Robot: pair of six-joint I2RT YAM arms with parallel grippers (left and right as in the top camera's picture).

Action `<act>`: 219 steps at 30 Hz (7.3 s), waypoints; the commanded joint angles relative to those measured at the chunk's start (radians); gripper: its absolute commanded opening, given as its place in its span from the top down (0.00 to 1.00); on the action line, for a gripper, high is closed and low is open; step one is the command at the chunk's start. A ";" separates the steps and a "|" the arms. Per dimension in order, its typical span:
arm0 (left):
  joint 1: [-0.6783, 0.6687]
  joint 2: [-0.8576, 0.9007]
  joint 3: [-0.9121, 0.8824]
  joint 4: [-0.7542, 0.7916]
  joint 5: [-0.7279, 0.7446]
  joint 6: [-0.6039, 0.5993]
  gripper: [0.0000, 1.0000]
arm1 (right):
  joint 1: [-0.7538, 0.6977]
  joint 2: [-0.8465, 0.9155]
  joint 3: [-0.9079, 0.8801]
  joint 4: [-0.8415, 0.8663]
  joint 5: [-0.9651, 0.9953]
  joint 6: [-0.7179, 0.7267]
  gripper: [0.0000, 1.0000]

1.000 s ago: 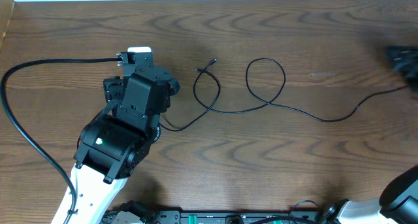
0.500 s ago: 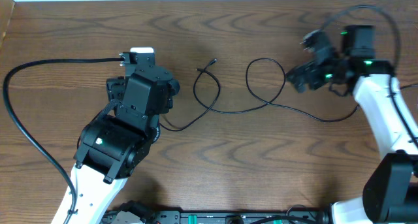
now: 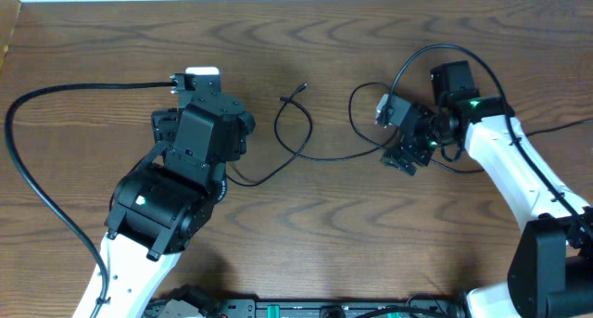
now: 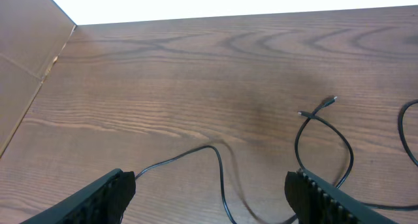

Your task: Untangle cables

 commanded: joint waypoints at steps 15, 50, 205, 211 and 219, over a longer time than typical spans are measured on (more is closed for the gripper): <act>0.004 0.003 0.009 0.002 -0.001 -0.002 0.21 | 0.031 0.003 -0.274 0.450 -0.015 0.092 0.04; 0.005 0.003 0.009 0.002 0.043 -0.002 0.21 | 0.031 0.304 -0.339 0.581 -0.011 0.228 0.99; 0.004 0.067 0.009 -0.002 0.103 -0.002 0.21 | -0.599 0.238 -0.282 0.407 0.464 1.379 0.99; 0.004 0.067 0.009 -0.002 0.103 -0.002 0.21 | -0.601 0.195 -0.254 0.412 0.406 1.397 0.99; 0.004 0.067 0.009 -0.002 0.103 -0.001 0.21 | -0.618 -0.054 -0.093 0.429 0.397 1.305 0.99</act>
